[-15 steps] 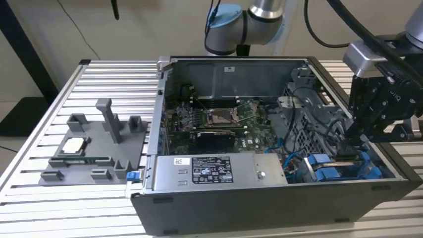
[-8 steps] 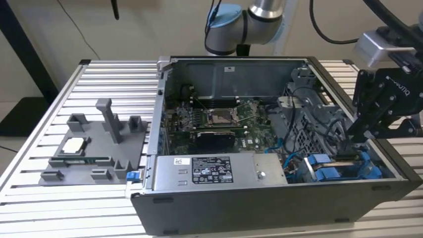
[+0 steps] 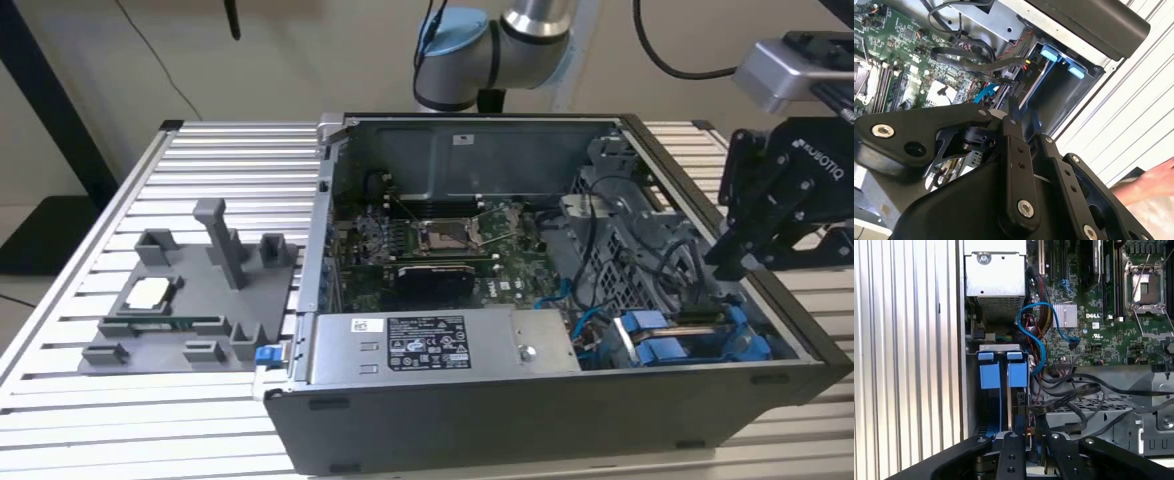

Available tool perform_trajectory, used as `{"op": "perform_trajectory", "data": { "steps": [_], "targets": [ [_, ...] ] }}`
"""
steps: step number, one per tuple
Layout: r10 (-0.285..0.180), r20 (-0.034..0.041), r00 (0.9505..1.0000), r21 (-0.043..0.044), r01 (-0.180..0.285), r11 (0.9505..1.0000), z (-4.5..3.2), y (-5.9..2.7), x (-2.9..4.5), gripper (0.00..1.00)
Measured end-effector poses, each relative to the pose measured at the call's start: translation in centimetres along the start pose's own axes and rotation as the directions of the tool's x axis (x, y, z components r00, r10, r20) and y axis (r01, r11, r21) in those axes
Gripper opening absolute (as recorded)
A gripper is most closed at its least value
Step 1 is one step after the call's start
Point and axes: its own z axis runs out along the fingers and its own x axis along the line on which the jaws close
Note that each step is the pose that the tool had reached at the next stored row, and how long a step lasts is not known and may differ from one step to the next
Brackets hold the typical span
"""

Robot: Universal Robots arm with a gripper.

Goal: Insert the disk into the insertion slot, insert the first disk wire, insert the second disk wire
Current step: 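Insert the second disk wire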

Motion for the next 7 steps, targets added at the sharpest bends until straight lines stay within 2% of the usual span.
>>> {"op": "perform_trajectory", "data": {
  "steps": [2, 7],
  "targets": [
    [0.0, 0.0, 1.0, -0.0045, 0.0, 1.0, -0.08, -0.04, -0.01, 0.24],
    [0.0, -0.0002, 1.0, -0.0049, 0.0, 1.0, -0.09, -0.05, -0.01, 0.24]
  ]
}}
